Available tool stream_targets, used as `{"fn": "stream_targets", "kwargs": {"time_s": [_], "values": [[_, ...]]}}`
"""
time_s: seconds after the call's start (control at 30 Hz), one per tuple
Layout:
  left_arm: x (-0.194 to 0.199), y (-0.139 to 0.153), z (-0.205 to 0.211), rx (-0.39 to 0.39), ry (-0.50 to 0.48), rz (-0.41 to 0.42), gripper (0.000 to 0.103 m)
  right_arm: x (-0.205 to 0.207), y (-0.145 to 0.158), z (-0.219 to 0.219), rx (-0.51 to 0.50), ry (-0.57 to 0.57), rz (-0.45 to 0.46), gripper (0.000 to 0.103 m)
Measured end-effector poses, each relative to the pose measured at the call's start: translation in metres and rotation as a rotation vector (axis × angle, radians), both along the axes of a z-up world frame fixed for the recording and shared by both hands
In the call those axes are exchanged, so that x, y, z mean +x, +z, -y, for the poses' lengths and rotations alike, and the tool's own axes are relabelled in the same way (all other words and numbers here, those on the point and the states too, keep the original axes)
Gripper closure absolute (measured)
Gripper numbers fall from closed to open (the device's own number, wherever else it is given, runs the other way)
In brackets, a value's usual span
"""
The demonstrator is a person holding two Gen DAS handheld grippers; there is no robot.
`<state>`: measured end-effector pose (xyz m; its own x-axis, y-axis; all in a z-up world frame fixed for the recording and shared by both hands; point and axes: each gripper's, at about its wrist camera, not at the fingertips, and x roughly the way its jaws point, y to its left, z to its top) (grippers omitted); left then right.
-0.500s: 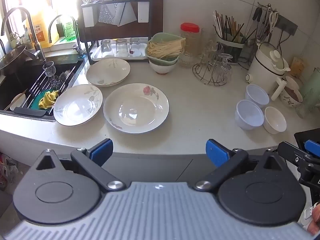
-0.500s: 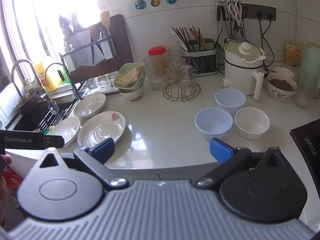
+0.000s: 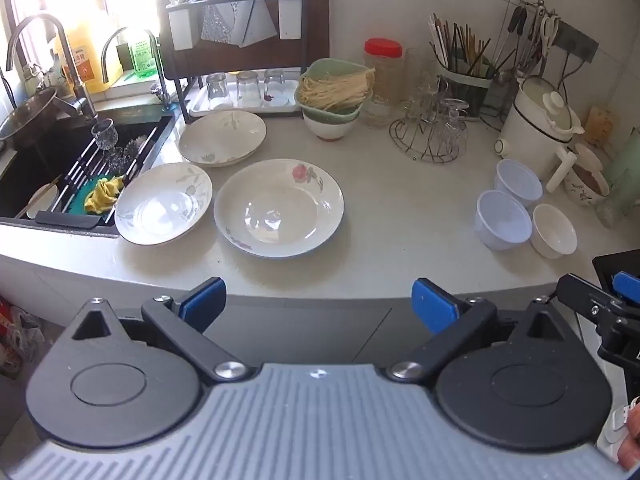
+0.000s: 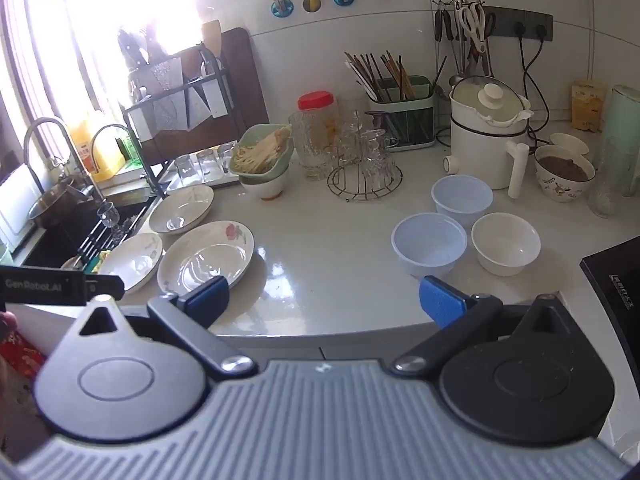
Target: Organize plates and bowls
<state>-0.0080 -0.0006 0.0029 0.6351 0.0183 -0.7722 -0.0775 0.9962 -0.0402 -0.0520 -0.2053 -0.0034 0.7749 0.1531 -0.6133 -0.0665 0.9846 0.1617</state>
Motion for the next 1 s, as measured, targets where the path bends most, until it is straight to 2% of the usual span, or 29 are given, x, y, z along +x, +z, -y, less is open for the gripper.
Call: {"fn": "stream_targets", "kwargs": {"time_s": [0.37, 1.0], "values": [[-0.003, -0.010, -0.002, -0.040, 0.017, -0.025, 0.002, -0.006, -0.003, -0.003, -0.011, -0.019, -0.014, 0.000], [-0.020, -0.014, -0.016, -0.040, 0.036, -0.026, 0.002, -0.019, -0.003, -0.010, 0.001, -0.026, -0.026, 0.000]]}}
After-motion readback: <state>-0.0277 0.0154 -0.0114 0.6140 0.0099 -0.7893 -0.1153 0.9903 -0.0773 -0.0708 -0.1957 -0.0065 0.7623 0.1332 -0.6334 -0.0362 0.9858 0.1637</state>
